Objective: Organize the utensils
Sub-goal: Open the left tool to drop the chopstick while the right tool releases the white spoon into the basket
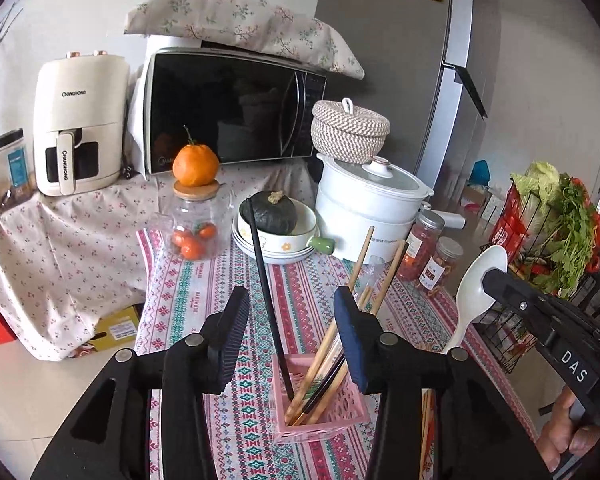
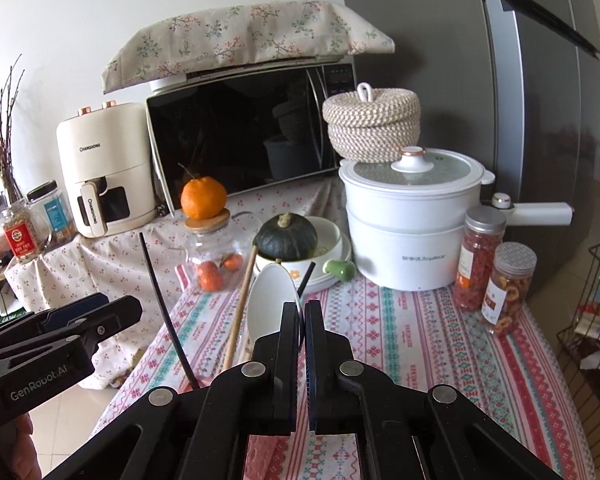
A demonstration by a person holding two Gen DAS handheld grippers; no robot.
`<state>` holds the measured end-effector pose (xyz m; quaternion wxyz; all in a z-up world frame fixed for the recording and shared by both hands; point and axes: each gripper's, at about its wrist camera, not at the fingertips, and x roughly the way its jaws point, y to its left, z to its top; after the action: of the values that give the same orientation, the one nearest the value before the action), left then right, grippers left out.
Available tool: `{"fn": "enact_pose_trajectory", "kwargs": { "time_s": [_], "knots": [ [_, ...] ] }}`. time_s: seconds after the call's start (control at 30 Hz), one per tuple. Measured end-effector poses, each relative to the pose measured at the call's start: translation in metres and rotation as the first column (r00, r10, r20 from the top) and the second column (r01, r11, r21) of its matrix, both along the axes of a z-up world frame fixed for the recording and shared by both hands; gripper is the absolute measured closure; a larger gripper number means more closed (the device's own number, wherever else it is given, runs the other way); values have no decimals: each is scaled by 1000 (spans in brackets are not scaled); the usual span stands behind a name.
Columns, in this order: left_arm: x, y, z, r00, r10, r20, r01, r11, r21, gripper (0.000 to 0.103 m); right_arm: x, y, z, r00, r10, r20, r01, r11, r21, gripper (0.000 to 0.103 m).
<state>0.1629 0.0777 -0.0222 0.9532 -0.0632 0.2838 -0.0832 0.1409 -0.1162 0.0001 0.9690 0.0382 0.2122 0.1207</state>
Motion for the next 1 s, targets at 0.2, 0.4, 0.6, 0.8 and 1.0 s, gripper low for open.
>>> {"fn": "enact_pose_trajectory", "kwargs": {
  "time_s": [0.2,0.4,0.6,0.8,1.0],
  "knots": [
    [-9,12,-10,993,28,-114,-25,999,30,39,3,14,3,998,-11,57,11,1000,-7,101],
    [-18,19,-31,972,52,-231,-29,994,103,29,11,30,-11,998,-19,57,21,999,-37,101],
    [-19,19,-42,954,54,-294,-17,992,127,26,15,44,-29,998,-25,58,31,994,-109,101],
    [-19,17,-43,951,53,-304,-13,991,132,25,19,50,-41,999,-14,33,18,992,-129,100],
    [-19,17,-42,950,54,-307,-14,991,131,25,18,48,-44,1000,19,-9,-20,995,-98,98]
  ]
}}
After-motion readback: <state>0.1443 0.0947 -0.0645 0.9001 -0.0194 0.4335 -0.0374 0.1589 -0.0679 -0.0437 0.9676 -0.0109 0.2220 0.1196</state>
